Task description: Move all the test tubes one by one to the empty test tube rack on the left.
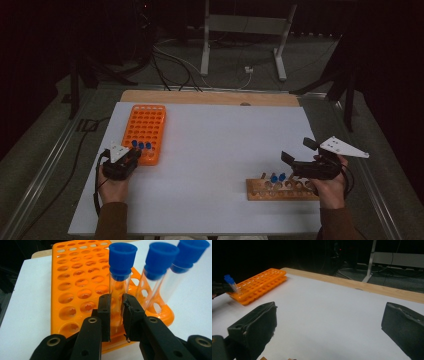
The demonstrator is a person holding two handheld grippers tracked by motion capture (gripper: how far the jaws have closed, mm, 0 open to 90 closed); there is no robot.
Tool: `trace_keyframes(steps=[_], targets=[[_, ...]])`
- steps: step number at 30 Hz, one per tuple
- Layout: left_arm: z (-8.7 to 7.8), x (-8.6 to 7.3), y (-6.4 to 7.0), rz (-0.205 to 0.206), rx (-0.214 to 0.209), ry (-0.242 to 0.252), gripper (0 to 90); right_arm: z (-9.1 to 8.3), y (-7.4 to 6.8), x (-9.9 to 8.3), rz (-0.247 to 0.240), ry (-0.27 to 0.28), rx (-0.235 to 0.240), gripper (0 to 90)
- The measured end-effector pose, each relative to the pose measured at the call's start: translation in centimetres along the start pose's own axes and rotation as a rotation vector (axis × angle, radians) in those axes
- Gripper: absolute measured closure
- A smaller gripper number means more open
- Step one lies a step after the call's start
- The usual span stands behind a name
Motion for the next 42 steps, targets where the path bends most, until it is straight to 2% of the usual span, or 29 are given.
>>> trace_keyframes(steps=[5, 17, 21, 23, 25, 31, 34, 36, 37, 42], targets=[[-0.3, -0.2, -0.2, -0.024, -0.01, -0.004, 78.8, 0.0, 0.0, -0.1, 0.001, -0.003, 0.001, 0.3], [-0.4, -0.1, -0.2, -0.03, 0.003, -0.012, 77.3, 0.0, -0.1, -0.1, -0.004, -0.002, 0.006, 0.3], [-0.7, 0.0, -0.5, -0.063, -0.018, 0.0, 64.7, -0.1, -0.2, -0.1, -0.006, -0.002, 0.01, 0.4], [-1.1, 0.1, -0.6, -0.078, -0.009, 0.014, 56.6, -0.1, -0.2, -0.1, -0.006, -0.002, 0.011, 0.4], [-1.5, 0.2, -0.8, -0.098, -0.023, 0.037, 52.0, -0.2, -0.1, -0.1, -0.005, -0.001, 0.011, 0.3], [-3.1, 1.2, -0.9, -0.144, -0.106, 0.115, 48.8, -0.4, -0.1, -0.1, -0.006, 0.005, 0.013, 0.4], [-3.9, 2.1, -0.6, -0.148, -0.121, 0.163, 40.8, -0.6, 0.0, -0.1, -0.008, 0.007, 0.011, 0.4], [-4.2, 2.5, -0.3, -0.144, -0.123, 0.175, 32.4, -0.7, 0.1, -0.1, -0.007, 0.006, 0.01, 0.4], [-4.4, 2.7, -0.1, -0.144, -0.137, 0.185, 29.5, -0.7, 0.1, -0.1, -0.007, 0.005, 0.01, 0.4], [-4.7, 3.7, 1.1, -0.141, -0.174, 0.208, 18.0, -0.9, 0.0, 0.0, -0.011, -0.002, 0.01, 0.4]])
Point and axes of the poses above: each handheld gripper's, and its own axes: z roughly forward along the jaws, x roughly out of its top, y roughly to its right, the point moved 4 cm from there along z, roughly forward along the jaws, and after that the axes turned 5 degrees about -z, right-handed, at the moved point
